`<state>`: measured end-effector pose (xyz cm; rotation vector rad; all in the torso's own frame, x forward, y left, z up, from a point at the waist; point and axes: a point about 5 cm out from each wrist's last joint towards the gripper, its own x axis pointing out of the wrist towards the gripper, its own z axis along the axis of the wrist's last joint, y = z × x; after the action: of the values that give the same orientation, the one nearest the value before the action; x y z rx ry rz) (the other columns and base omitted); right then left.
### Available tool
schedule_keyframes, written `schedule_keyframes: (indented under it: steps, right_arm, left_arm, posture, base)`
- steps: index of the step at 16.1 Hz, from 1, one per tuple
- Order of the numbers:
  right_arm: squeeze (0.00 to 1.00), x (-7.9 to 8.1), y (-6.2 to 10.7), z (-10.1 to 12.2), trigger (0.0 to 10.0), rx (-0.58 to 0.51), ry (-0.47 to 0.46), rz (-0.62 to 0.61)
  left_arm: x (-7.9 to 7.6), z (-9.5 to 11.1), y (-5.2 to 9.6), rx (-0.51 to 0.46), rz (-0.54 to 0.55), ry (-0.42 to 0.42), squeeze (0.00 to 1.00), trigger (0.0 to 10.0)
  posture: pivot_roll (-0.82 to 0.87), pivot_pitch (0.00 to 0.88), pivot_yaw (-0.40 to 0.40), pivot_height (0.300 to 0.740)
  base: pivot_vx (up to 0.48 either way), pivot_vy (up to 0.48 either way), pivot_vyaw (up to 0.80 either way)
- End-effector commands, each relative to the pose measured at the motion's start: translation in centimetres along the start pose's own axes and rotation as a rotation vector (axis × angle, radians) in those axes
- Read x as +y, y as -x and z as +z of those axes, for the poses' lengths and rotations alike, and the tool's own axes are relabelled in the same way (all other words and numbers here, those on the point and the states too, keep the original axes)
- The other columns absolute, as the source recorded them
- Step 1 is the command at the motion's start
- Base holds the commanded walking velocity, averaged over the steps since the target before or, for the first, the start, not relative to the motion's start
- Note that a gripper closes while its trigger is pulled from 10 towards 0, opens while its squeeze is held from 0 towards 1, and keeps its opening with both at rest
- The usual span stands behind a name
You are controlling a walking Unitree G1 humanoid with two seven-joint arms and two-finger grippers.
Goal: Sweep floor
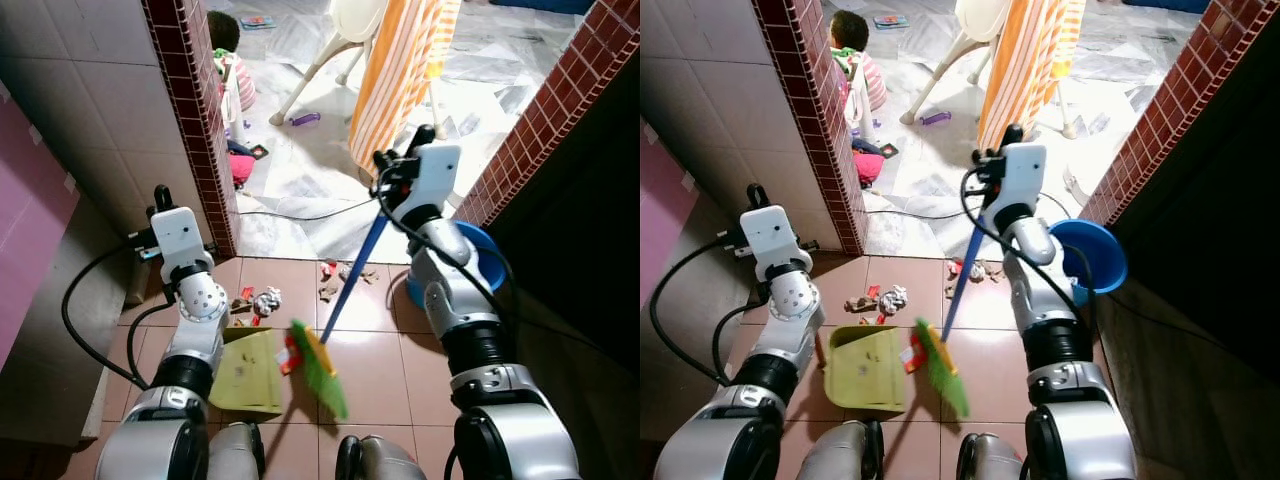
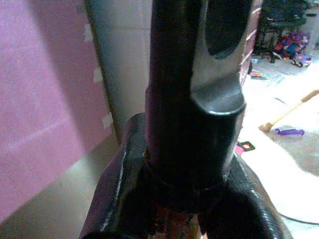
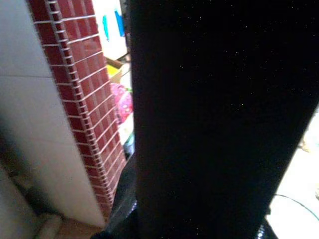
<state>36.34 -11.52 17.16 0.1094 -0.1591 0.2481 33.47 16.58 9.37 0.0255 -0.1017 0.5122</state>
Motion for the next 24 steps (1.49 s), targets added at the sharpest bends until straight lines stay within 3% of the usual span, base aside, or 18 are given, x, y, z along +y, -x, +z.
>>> schedule_keyframes:
  steps: [1,3,6,10,13,16,19,21,22,24]
  right_arm:
    - [0.0,-0.7,-0.3,1.7,10.0,-0.074,0.04,-0.031]
    - [0.0,-1.4,-0.5,1.8,10.0,-0.072,0.067,-0.069]
    - [0.0,-1.4,-0.3,0.4,10.0,-0.009,0.09,-0.072]
    - [0.0,0.4,-0.1,-1.4,10.0,0.087,-0.044,0.01]
    - [0.0,1.5,-0.6,-0.2,10.0,0.068,-0.223,0.102]
    - [0.0,1.1,-1.3,1.8,10.0,0.009,-0.239,0.111]
    - [0.0,0.1,-1.8,4.0,10.0,-0.081,-0.161,0.078]
    - [0.0,-0.6,-1.8,5.1,10.0,-0.137,-0.024,0.059]
    - [0.0,-1.0,-1.8,5.5,10.0,-0.156,0.012,0.048]
    - [0.0,-1.8,-1.9,5.6,10.0,-0.16,0.041,0.015]
  left_arm:
    - [-0.8,-0.3,0.5,0.031,-0.009,0.055,0.0,10.0]
    - [-1.3,-0.6,0.8,0.041,-0.051,0.054,0.0,10.0]
    - [-1.6,-1.7,1.6,0.062,-0.127,-0.015,0.0,10.0]
    - [-2.0,-1.8,1.6,0.079,-0.165,-0.008,0.0,10.0]
    - [-2.2,-2.1,1.8,0.098,-0.186,-0.014,0.0,10.0]
    - [-2.0,-2.4,1.8,0.122,-0.181,-0.006,0.0,10.0]
    - [-2.3,-2.2,1.6,0.139,-0.222,0.063,0.0,10.0]
    - [-2.8,-0.5,0.7,0.062,-0.28,0.05,0.0,10.0]
    - [-2.7,0.2,0.2,0.02,-0.274,0.033,0.0,10.0]
    - [-2.5,1.1,-0.5,0.001,-0.274,0.079,0.0,10.0]
  posture:
    - [0.01,0.122,-0.052,0.74]
    - [0.0,0.123,-0.051,0.74]
    - [0.01,0.121,-0.053,0.74]
    - [0.01,0.12,-0.054,0.74]
    - [0.0,0.115,-0.053,0.74]
    - [0.0,0.108,-0.052,0.74]
    - [-0.01,0.099,-0.053,0.74]
    - [-0.01,0.099,-0.055,0.74]
    - [-0.01,0.099,-0.056,0.74]
    - [-0.01,0.102,-0.057,0.74]
  base:
    - [0.0,0.0,0.0]
    - [0.0,0.0,0.0]
    - [0.0,0.0,0.0]
    - [0.0,0.0,0.0]
    - [0.0,0.0,0.0]
    - [0.0,0.0,0.0]
    - [0.0,0.0,0.0]
    - [0.0,0.0,0.0]
    - [0.0,0.0,0.0]
    - [0.0,0.0,0.0]
